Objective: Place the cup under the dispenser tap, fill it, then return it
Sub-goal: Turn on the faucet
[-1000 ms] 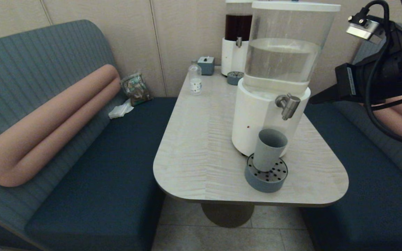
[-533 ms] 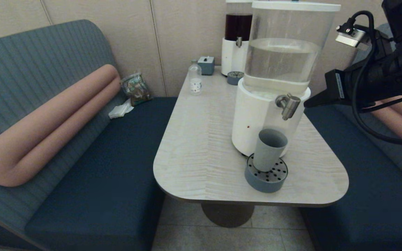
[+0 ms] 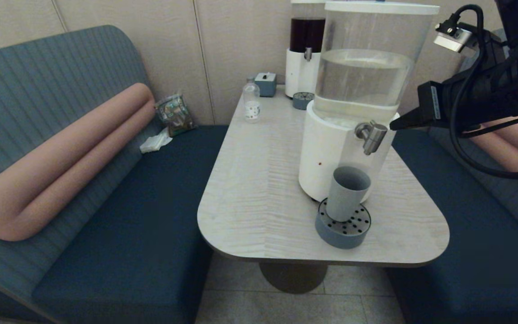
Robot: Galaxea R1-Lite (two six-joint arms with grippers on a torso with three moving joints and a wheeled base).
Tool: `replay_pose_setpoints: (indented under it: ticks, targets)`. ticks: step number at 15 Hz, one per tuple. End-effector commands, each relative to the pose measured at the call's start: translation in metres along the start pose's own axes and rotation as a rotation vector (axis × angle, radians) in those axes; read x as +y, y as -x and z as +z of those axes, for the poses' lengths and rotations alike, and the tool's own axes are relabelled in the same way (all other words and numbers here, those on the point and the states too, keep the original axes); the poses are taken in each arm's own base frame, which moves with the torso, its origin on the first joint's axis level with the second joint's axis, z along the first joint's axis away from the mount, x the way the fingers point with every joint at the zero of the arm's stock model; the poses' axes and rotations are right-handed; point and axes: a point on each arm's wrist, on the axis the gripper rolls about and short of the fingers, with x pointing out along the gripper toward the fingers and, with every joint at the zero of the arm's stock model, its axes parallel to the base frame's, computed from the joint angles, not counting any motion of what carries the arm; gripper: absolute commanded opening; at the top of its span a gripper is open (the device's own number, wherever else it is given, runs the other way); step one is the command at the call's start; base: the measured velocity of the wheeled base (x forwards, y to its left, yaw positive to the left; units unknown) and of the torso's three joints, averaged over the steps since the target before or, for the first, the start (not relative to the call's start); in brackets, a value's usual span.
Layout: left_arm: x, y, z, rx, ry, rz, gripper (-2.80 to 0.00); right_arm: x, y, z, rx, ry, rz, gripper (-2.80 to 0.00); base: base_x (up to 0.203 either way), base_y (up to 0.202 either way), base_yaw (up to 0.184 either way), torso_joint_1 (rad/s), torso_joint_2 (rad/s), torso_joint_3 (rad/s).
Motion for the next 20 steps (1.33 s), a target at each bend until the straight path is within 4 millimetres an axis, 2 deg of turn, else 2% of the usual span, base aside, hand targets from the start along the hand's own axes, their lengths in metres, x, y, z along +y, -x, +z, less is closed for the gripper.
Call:
replay_pose_setpoints:
  ticks: [1,7,20]
  targets:
    - [0.000,0.000,0.000,0.003,0.000,0.000,-2.80,0.000,0.002,0.003,-0.012,-0.001,-0.001,-2.80,0.000,0.000,0.000,0.000,0.00,0.000]
    - [0.000,0.000,0.000,0.003,0.000,0.001,-2.80,-0.015,-0.020,0.014,-0.054,-0.015,-0.032,-2.80,0.000,0.000,0.000,0.000,0.00,0.000]
    - [0.000,0.000,0.000,0.003,0.000,0.000,-2.80,-0.019,-0.041,0.015,-0.054,-0.009,-0.034,-2.80,0.000,0.000,0.000,0.000,0.00,0.000]
